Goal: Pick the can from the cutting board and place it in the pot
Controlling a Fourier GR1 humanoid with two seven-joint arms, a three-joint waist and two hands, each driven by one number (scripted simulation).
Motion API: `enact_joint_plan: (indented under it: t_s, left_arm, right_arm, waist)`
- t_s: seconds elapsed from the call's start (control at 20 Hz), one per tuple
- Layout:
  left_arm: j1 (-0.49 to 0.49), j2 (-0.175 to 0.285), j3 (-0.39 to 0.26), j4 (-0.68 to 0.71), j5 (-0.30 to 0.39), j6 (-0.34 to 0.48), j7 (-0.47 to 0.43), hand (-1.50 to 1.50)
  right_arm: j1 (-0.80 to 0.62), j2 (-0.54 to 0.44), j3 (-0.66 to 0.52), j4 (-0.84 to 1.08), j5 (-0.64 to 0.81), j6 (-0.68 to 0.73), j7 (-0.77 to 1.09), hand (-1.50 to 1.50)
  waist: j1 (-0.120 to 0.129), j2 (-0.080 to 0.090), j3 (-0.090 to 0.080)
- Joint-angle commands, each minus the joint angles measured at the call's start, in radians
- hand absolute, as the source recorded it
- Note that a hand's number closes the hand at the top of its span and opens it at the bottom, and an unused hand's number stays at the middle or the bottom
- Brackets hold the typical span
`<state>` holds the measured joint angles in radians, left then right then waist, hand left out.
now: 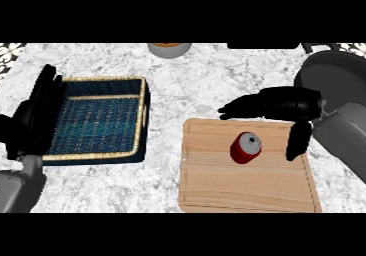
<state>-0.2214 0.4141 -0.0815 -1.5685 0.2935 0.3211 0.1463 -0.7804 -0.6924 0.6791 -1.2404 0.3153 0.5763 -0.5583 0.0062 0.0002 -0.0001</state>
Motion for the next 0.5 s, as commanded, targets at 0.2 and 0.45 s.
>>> enact_joint_plan:
  t_s: [0.2, 0.45]
  left_arm:
    - [0.033, -0.027, 0.006, -0.081, -0.04, -0.006, 0.051, 0.0]
    - [-0.026, -0.037, 0.061, 0.029, -0.036, -0.06, 0.018, 0.0]
  right_arm:
    - [0.061, 0.094, -0.001, 0.044, 0.145, 0.008, -0.026, -1.5]
    - [0.082, 0.133, -0.035, 0.016, 0.223, 0.015, 0.06, -1.5]
  waist:
    - [0.001, 0.0, 0.0]
    - [-0.003, 0.001, 0.0]
